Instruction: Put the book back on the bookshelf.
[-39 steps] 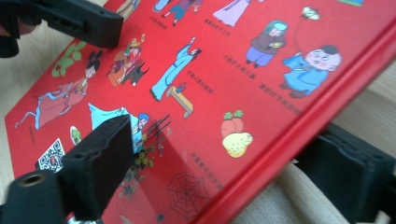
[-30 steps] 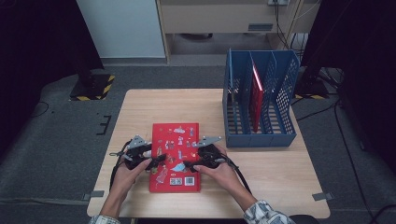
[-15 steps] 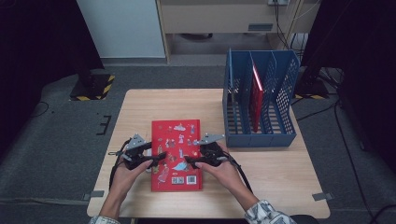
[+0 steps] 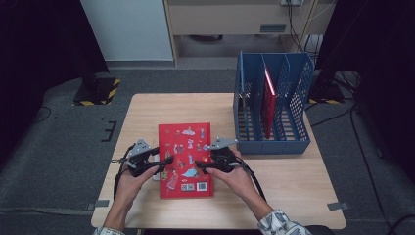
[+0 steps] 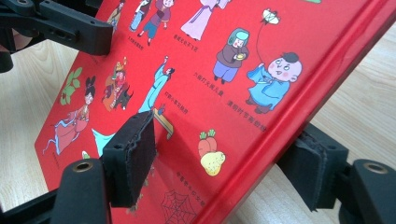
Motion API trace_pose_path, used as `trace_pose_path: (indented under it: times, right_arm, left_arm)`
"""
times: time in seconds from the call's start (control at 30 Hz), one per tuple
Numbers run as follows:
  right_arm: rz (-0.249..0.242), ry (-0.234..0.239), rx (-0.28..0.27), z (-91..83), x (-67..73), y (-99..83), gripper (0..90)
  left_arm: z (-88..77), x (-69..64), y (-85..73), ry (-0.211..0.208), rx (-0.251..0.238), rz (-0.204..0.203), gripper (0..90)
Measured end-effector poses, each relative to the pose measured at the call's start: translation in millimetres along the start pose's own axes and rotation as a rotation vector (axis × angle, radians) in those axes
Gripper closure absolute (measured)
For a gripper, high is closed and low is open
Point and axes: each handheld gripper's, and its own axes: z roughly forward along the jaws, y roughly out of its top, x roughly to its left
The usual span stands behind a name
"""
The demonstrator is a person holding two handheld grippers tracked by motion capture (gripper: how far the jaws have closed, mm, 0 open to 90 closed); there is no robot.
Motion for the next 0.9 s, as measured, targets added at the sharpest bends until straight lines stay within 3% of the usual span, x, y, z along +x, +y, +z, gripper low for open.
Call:
trace_pose_path:
  times: [0.33, 0.9]
  right_arm:
    - [-0.034, -0.023, -0.005, -5.9, 2.9, 6.3, 32.6]
    - [-0.058, -0.042, -0.001, -17.3, 0.8, 13.7, 38.2]
  left_arm:
    - [-5.9, -1.5, 10.3, -0.008, 0.015, -0.009, 37.0]
    - [-8.3, -7.0, 27.7, 0.007, 0.023, 0.021, 41.5]
